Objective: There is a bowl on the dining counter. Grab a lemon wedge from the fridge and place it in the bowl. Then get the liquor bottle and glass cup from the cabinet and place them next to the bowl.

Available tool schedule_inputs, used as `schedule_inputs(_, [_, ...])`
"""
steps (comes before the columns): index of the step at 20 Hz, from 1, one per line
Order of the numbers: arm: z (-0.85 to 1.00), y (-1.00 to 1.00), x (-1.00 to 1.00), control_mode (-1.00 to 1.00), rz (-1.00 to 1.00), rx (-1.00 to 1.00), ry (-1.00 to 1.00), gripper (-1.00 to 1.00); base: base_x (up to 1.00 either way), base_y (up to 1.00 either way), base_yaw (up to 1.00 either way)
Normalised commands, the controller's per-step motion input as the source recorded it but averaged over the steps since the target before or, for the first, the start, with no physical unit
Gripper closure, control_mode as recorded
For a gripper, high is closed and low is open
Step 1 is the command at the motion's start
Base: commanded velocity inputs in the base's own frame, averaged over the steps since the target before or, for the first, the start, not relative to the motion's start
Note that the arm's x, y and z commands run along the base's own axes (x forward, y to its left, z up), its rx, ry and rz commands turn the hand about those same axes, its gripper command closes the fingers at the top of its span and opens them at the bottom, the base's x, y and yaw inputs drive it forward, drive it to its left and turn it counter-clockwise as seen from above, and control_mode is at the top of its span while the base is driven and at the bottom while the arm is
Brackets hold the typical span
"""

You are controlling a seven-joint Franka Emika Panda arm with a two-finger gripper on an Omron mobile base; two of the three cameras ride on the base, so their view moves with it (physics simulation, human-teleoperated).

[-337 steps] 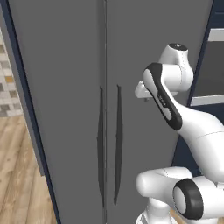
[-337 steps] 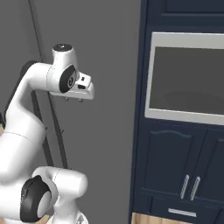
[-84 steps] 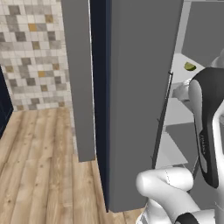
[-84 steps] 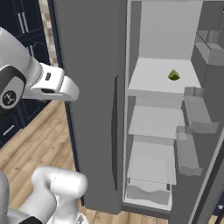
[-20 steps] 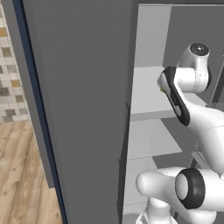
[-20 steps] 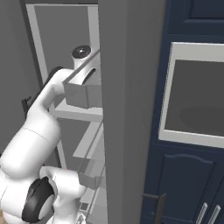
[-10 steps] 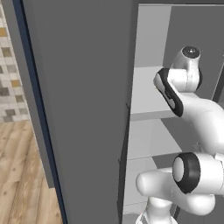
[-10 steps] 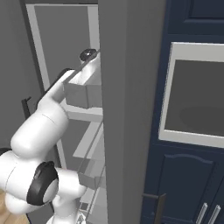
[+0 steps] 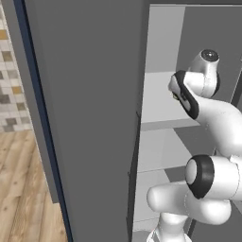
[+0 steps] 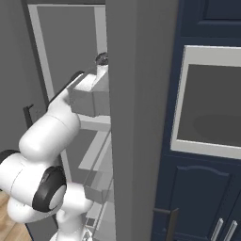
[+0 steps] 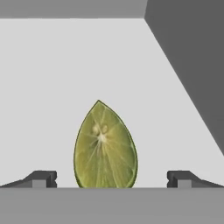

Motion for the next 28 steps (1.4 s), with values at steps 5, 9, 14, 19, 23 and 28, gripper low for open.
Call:
schedule_inputs(5, [-0.16,-0.14,0.00,-1.00,0.00,0.03,0.00,-1.00,0.00,0.00,0.00])
schedule_inputs(9, [-0.31,-0.04,0.00,-1.00,0.00,0.03,0.00,-1.00,0.00,0.00,0.00])
schedule_inputs(14, [-0.36,0.00,0.05,-1.00,0.00,0.04,0.00,-1.00,0.00,0.00,0.00])
schedule_inputs(19, [-0.41,0.01,0.12,-1.00,0.00,0.03,0.00,-1.00,0.00,0.00,0.00])
schedule_inputs(23, [-0.10,0.01,0.22,-1.00,0.00,0.02,0.00,-1.00,0.00,0.00,0.00])
schedule_inputs(28, [0.19,0.00,0.04,-1.00,0.00,0.01,0.00,-1.00,0.00,0.00,0.00])
